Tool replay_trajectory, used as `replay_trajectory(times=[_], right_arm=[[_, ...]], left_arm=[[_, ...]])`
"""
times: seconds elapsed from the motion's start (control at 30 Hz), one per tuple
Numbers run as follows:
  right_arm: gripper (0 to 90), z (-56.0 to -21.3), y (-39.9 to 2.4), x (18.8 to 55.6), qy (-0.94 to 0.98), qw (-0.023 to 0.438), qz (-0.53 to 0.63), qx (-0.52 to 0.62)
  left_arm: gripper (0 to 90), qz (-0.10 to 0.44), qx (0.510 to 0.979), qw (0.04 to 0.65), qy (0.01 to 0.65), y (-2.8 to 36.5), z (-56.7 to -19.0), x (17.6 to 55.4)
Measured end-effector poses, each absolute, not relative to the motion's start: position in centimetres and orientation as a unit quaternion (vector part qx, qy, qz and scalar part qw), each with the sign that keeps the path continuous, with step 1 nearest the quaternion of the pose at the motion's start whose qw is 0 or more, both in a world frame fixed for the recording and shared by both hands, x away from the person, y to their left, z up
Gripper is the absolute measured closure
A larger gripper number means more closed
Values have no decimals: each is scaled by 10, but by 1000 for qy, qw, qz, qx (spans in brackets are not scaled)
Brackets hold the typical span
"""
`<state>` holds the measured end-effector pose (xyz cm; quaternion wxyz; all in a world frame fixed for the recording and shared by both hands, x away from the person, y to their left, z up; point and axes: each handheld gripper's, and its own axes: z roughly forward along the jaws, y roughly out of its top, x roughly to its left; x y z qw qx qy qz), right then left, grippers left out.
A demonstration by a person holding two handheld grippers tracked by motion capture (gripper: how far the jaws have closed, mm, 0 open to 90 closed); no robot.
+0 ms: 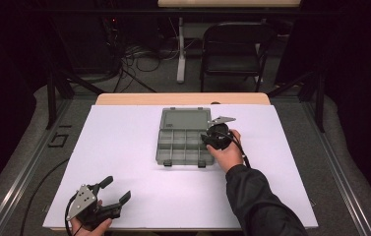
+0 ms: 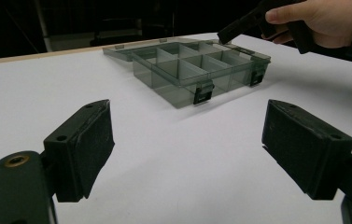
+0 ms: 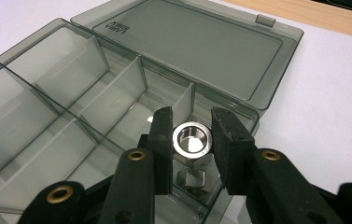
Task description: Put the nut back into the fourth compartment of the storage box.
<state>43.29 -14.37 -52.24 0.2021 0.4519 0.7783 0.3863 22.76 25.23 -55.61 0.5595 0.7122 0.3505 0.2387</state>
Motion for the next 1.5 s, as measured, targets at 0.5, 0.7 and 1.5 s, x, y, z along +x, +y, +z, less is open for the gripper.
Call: replay_trajectory(times=[0.5, 0.7, 1.5], right_arm=[[506, -517, -144, 430, 768, 215, 400, 452], [476, -517, -145, 429, 771, 221, 394, 449], [442, -494, -166, 358, 774, 228, 435, 400]], left_arm=[[167, 239, 713, 559, 350, 253, -556, 227], [167, 241, 712, 559, 351, 252, -556, 227], [167, 242, 711, 558, 353, 252, -556, 227]])
